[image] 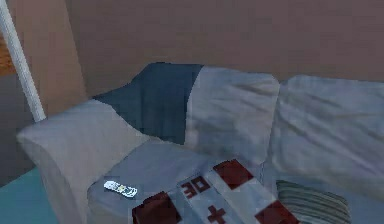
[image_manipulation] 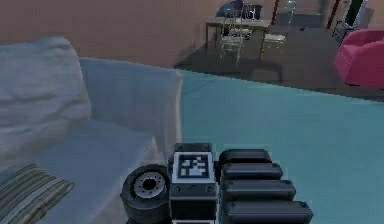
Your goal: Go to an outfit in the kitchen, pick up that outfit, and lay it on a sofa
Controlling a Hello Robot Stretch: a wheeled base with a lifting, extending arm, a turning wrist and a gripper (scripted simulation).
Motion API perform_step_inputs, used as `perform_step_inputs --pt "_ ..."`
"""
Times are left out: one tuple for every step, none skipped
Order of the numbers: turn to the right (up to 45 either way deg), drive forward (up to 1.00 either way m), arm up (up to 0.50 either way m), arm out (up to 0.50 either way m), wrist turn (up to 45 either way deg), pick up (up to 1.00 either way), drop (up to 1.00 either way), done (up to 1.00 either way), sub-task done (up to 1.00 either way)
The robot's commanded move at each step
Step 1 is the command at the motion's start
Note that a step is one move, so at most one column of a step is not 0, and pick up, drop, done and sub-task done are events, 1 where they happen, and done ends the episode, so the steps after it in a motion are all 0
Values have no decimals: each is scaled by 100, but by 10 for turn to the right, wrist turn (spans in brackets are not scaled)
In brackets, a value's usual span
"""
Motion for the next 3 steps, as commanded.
perform_step_inputs --pt "450 0 0 0 0 0 0 0 0" --pt "120 0 0 0 0 0 0 0 0" --pt "-450 0 0 0 0 0 0 0 0"
